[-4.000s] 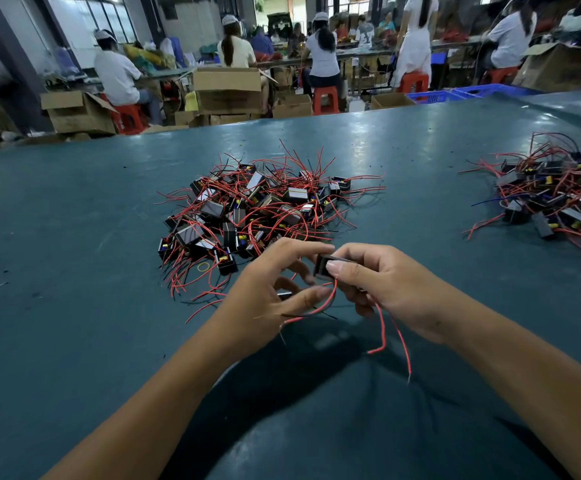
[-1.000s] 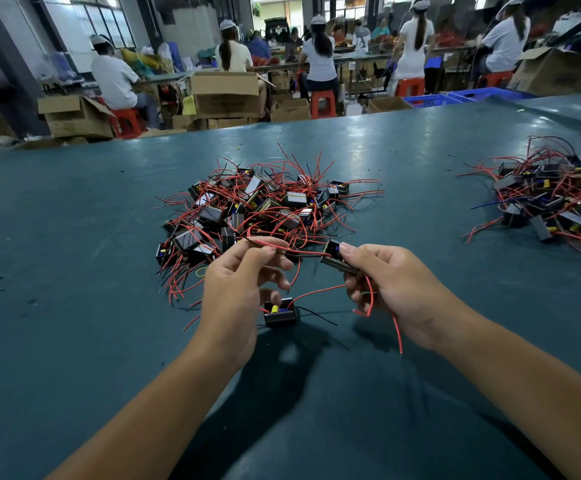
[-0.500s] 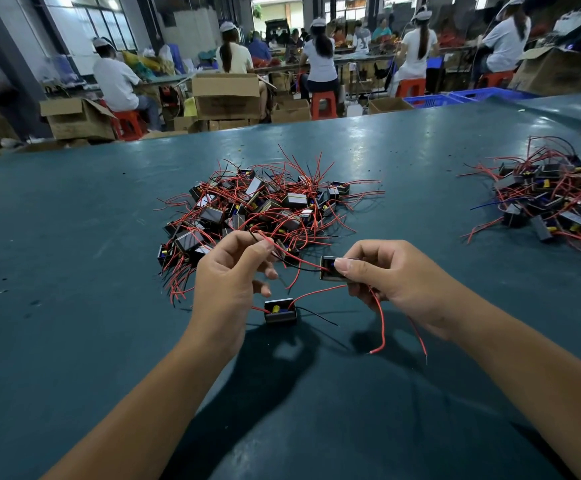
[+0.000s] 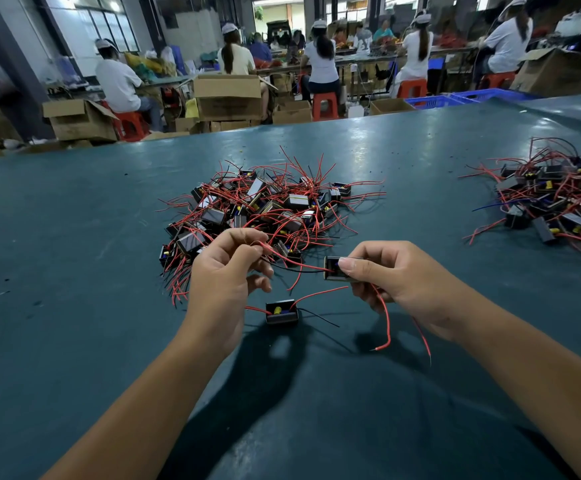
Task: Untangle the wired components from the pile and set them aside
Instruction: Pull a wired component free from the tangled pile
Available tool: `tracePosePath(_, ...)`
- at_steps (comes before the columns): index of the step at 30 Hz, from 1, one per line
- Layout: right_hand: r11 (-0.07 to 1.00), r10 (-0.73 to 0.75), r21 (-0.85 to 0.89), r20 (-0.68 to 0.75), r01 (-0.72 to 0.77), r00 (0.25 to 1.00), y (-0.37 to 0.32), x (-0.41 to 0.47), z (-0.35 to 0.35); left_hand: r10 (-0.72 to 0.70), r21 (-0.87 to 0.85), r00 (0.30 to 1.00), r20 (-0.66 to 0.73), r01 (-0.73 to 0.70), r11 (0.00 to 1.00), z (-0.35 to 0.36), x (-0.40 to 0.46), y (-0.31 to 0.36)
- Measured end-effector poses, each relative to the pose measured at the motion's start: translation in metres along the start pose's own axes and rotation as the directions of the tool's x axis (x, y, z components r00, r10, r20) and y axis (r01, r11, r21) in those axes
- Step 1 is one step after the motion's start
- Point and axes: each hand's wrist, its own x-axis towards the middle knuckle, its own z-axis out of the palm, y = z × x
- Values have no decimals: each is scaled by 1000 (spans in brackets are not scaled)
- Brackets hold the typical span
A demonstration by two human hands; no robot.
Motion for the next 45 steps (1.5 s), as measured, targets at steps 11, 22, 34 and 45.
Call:
tracePosePath(11, 995, -51, -81, 26, 53, 998, 1, 0, 0, 61, 41, 994, -91, -57, 997, -7, 6, -6)
tracePosePath(22, 993, -35, -120, -134, 19, 990, 7, 5, -4, 591, 674, 727, 349, -633, 381, -8, 0, 7)
tracePosePath(34, 988, 33, -138, -193, -61, 981, 14, 8, -8, 372, 640, 643, 669, -754, 152, -4, -6, 3)
tracePosePath(45, 863, 133, -473, -125, -177, 983, 14, 8, -41, 195, 640, 806, 559, -569, 517, -8, -4, -4)
